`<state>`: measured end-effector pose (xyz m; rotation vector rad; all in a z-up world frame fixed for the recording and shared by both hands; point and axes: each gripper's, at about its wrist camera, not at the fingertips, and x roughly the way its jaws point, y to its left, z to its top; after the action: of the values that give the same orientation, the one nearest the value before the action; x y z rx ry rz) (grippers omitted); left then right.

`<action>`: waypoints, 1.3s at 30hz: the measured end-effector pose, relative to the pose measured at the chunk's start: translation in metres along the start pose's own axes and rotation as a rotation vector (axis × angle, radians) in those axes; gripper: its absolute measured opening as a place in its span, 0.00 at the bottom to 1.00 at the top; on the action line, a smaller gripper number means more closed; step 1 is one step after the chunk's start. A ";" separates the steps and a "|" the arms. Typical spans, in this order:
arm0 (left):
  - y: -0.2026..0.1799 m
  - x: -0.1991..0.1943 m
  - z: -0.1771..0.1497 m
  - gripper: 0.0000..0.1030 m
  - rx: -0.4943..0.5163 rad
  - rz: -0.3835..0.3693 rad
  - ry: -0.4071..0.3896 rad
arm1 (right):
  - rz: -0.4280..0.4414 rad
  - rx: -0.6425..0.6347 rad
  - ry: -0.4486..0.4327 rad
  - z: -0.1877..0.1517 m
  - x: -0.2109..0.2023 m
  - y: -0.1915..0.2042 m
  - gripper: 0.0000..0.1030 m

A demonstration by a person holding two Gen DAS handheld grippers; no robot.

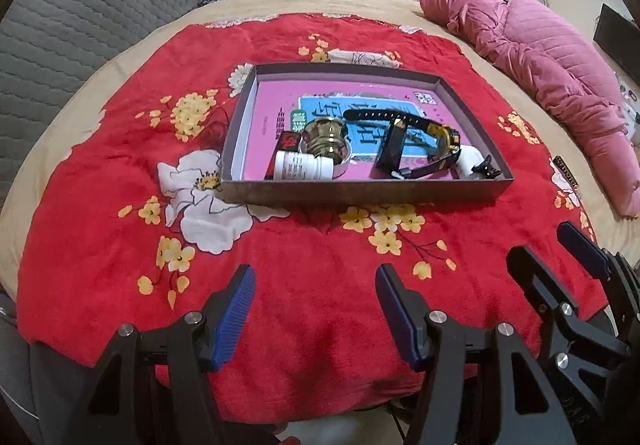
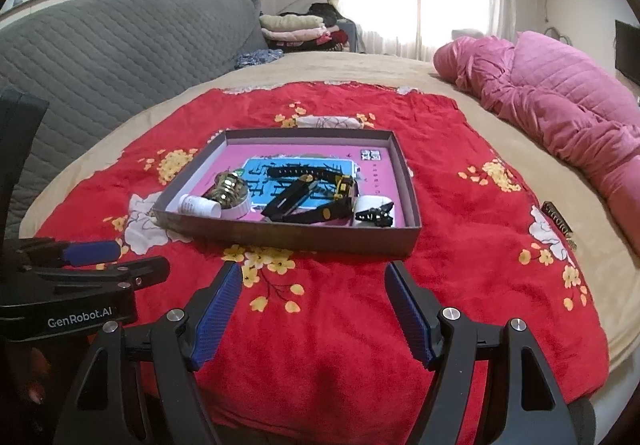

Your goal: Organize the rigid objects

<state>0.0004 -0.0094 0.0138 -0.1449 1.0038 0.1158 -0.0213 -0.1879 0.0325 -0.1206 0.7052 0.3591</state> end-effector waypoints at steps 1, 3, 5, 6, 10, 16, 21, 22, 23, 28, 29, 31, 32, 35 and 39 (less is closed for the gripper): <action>0.000 0.002 -0.001 0.60 -0.001 -0.002 0.004 | -0.002 -0.001 0.005 -0.001 0.002 0.000 0.73; 0.000 0.006 -0.002 0.60 0.000 0.003 0.009 | -0.007 -0.003 0.011 -0.002 0.004 0.000 0.73; 0.000 0.008 -0.003 0.60 0.001 0.006 0.013 | -0.009 -0.008 0.014 -0.003 0.006 0.001 0.73; 0.000 0.009 -0.003 0.60 0.003 0.008 0.013 | -0.012 -0.011 0.012 -0.003 0.006 0.001 0.73; 0.001 0.015 -0.005 0.60 0.002 0.005 0.016 | -0.017 -0.015 0.010 -0.003 0.008 0.002 0.73; 0.002 0.021 -0.006 0.60 0.002 0.000 0.015 | -0.032 -0.006 -0.010 -0.002 0.009 -0.002 0.73; 0.003 0.027 -0.006 0.60 -0.001 -0.012 0.020 | -0.026 0.003 -0.003 -0.004 0.014 -0.005 0.73; 0.003 0.027 -0.006 0.60 0.000 -0.013 0.019 | -0.025 0.003 -0.004 -0.004 0.014 -0.005 0.73; 0.003 0.027 -0.006 0.60 0.001 -0.013 0.018 | -0.023 0.003 -0.007 -0.004 0.014 -0.005 0.73; 0.004 0.027 -0.006 0.60 -0.002 -0.010 0.009 | -0.017 -0.006 -0.004 -0.004 0.019 -0.003 0.73; 0.004 0.027 -0.006 0.60 -0.003 -0.013 0.011 | -0.018 -0.007 -0.004 -0.004 0.019 -0.003 0.73; 0.004 0.028 -0.006 0.60 -0.001 -0.012 0.013 | -0.017 -0.007 -0.005 -0.004 0.020 -0.003 0.73; 0.004 0.028 -0.006 0.60 -0.001 -0.014 0.012 | -0.018 -0.007 -0.004 -0.004 0.020 -0.003 0.73; 0.004 0.028 -0.005 0.60 -0.001 -0.014 0.014 | -0.019 -0.008 -0.004 -0.003 0.020 -0.003 0.73; 0.005 0.028 -0.005 0.60 -0.004 -0.014 0.014 | -0.021 -0.009 -0.006 -0.003 0.021 -0.003 0.73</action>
<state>0.0103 -0.0046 -0.0132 -0.1565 1.0166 0.1038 -0.0075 -0.1852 0.0167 -0.1353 0.6961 0.3421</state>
